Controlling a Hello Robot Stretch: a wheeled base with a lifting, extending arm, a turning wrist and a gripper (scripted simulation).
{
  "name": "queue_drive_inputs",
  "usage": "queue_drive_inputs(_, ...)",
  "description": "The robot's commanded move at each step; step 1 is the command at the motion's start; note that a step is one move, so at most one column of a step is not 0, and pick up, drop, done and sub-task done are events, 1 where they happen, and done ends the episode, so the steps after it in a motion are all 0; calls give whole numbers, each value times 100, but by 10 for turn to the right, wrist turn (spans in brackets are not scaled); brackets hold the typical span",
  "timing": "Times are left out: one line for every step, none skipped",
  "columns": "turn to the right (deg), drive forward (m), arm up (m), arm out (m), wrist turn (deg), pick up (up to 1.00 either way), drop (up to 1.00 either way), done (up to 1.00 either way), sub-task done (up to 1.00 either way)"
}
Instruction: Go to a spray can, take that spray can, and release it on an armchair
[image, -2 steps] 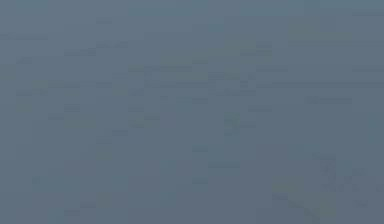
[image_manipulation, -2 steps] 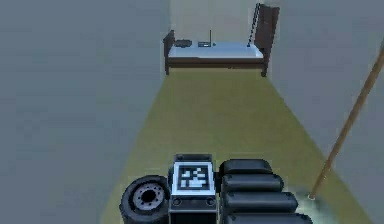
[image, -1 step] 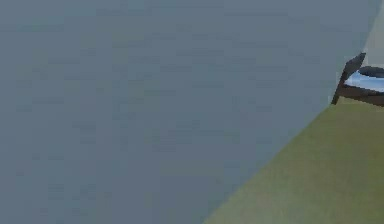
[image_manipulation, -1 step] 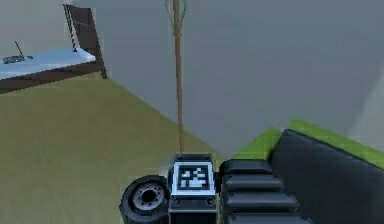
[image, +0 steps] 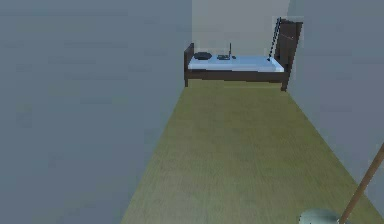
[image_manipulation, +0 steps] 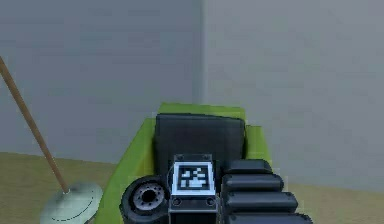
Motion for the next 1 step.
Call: queue_drive_inputs(0,0,0,42,0,0,0,0,0)
